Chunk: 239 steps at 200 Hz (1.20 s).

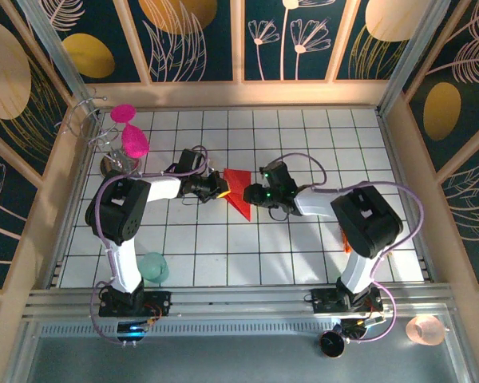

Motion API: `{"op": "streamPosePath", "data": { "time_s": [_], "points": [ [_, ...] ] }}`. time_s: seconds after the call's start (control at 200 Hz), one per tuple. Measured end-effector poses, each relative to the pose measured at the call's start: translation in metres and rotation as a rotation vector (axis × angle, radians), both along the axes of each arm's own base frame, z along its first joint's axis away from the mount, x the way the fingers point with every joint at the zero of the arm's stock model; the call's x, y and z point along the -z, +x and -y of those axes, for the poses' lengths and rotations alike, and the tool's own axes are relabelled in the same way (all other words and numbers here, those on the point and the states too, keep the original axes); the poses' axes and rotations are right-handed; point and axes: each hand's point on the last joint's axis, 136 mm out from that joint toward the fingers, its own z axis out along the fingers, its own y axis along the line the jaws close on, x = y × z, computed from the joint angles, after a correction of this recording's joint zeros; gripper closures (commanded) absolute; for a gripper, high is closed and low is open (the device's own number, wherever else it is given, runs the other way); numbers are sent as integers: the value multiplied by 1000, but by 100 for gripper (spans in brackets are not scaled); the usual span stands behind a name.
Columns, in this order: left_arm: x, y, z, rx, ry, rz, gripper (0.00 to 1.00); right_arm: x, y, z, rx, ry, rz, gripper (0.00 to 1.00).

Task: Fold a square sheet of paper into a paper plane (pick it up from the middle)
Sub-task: Fourth fold the wing at the center of the table.

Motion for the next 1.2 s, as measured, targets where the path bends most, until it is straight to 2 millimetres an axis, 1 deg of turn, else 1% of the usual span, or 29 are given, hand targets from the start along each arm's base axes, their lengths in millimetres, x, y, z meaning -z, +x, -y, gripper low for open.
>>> {"op": "streamPosePath", "data": {
  "time_s": [0.075,0.125,0.23,0.37,0.446,0.521,0.711,0.846,1.076,1.196],
  "points": [
    [-3,3,-2,-26,4,-1,97,-17,6,4,-1,-44,96,57],
    [-6,4,-3,-46,4,3,97,-25,8,5,2,-79,151,58],
    [-18,9,-5,-103,-13,13,98,-30,1,-5,-25,-158,236,60],
    [-28,18,-5,-163,-32,25,97,-24,-16,-27,-87,-251,304,62],
    [-28,21,-5,-187,-33,20,97,-18,-17,-36,-102,-292,319,62],
    [-28,22,-6,-202,-32,13,97,-10,-12,-40,-99,-327,324,63],
    [-27,22,-6,-218,-33,3,97,7,-3,-41,-82,-390,317,66],
    [-27,23,-7,-226,-29,3,97,8,-1,-41,-76,-403,321,70],
    [-27,23,-7,-224,-28,3,95,11,3,-42,-79,-426,328,70],
    [-27,22,-7,-224,-28,3,95,13,6,-42,-73,-450,336,67]
  ]
}}
